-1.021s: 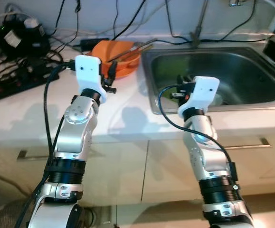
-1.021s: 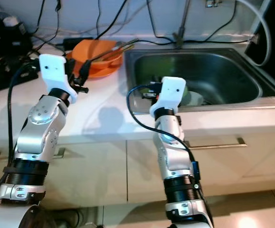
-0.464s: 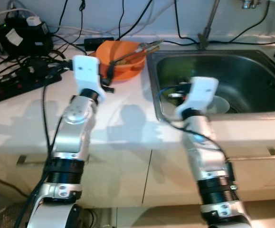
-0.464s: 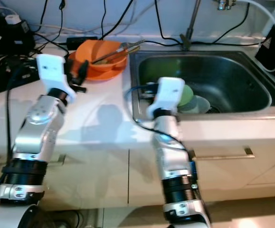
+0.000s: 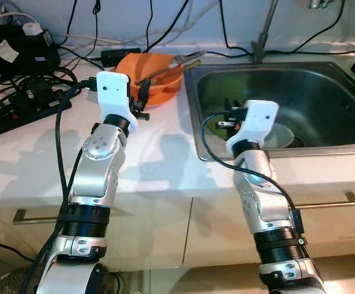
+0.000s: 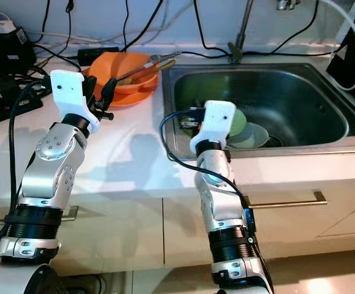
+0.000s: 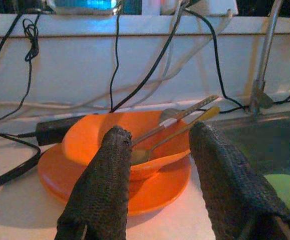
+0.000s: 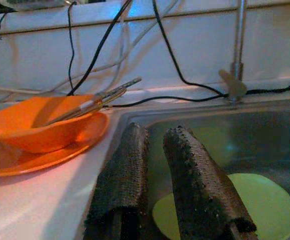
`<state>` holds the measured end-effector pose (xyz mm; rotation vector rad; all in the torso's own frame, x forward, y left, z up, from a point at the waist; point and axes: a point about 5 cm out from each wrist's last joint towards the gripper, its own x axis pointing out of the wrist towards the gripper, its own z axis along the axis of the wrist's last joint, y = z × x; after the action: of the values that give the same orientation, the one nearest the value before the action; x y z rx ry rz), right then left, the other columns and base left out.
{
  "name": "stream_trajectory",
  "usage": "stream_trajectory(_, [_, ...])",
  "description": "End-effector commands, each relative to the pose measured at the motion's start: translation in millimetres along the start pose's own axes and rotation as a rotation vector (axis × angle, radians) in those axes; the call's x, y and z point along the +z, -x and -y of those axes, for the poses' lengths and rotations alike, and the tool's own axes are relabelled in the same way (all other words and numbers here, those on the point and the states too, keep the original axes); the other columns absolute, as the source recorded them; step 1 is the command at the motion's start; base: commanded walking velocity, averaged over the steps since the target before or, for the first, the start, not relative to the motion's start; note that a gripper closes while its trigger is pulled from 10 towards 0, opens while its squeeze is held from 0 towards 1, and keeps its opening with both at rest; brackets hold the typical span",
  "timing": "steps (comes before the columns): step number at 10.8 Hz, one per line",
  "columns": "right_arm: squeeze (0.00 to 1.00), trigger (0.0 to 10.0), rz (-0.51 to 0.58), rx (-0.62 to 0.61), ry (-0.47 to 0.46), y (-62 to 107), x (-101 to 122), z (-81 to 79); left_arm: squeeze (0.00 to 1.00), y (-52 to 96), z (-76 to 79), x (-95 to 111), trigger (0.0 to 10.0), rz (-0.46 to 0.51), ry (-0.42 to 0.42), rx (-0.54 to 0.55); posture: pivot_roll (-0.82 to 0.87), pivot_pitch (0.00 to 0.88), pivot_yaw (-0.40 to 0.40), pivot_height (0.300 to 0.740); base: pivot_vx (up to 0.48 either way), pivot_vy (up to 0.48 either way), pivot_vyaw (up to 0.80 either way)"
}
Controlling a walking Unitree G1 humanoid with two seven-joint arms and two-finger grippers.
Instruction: Kitchen organization
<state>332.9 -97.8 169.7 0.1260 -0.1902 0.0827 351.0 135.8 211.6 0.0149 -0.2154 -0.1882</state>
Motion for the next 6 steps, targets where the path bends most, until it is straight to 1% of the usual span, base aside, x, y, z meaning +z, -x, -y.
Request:
stream_trajectory(1, [0.0, 10.0, 0.0, 0.007, 0.018, -0.3, 0.7, -1.5, 0.0, -0.4, -1.4, 2.5, 10.0, 0.003, -0.007, 0.004, -0.06, 0.0, 0.006, 0.74, 0.262, 0.0, 0.51])
stream_trajectory(2, [0.0, 10.0, 0.0, 0.006, 0.013, -0.2, 0.6, -1.5, 0.0, -0.3, -1.5, 2.4, 10.0, 0.003, -0.006, 0.005, -0.06, 0.0, 0.006, 0.74, 0.27, 0.0, 0.48])
stream_trajectory(6, [0.0, 10.0, -0.001, 0.003, 0.005, -0.1, 0.0, -1.0, 0.0, -0.5, -1.8, 2.6, 10.0, 0.003, -0.005, 0.006, -0.06, 0.0, 0.006, 0.74, 0.293, 0.0, 0.0])
